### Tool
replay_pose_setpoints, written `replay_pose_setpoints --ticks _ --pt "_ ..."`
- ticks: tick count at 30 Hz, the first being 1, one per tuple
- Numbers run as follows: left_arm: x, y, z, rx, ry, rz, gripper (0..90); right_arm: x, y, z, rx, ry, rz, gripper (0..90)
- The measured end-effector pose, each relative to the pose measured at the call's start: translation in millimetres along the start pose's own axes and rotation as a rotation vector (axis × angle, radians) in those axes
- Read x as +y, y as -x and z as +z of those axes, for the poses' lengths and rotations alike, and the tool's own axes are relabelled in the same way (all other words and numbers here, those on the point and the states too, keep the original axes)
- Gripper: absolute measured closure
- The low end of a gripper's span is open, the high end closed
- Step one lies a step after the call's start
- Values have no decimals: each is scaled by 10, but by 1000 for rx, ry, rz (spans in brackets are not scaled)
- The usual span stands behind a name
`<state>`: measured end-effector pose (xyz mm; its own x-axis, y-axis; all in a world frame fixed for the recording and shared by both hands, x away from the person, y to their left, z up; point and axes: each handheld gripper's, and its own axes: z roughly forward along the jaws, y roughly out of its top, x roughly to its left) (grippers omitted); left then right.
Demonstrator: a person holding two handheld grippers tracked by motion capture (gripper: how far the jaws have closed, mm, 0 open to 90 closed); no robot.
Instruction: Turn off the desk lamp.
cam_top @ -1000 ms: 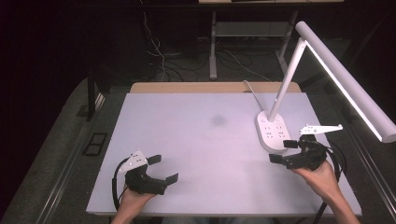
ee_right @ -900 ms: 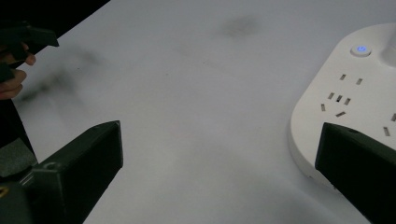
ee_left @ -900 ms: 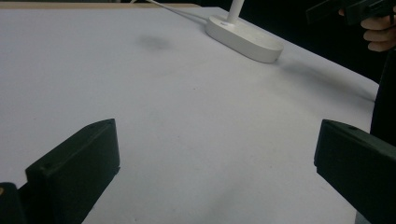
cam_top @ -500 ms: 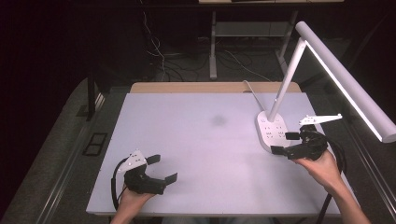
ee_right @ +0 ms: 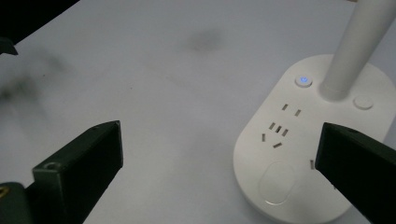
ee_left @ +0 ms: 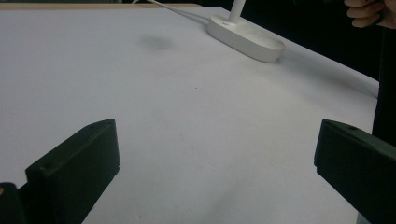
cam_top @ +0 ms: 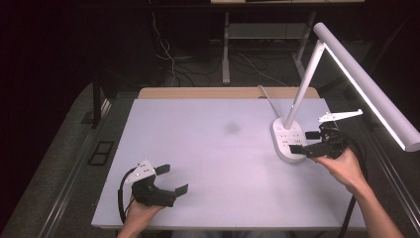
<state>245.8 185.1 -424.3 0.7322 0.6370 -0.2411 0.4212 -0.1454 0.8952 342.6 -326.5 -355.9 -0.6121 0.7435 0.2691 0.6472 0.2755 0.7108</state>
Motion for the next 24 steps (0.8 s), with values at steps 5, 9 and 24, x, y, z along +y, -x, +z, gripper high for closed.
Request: replay_pose_setpoints --ticks 5,9,24 --pt "1 -1 -1 0 0 0 0 67 92 -4 -25 0 13 9" --pt "1 -2 0 0 -2 -1 0 103 208 23 -24 9 15 82" --pt "6 -17 -19 2 6 -7 0 208 495 145 -52 11 18 499"
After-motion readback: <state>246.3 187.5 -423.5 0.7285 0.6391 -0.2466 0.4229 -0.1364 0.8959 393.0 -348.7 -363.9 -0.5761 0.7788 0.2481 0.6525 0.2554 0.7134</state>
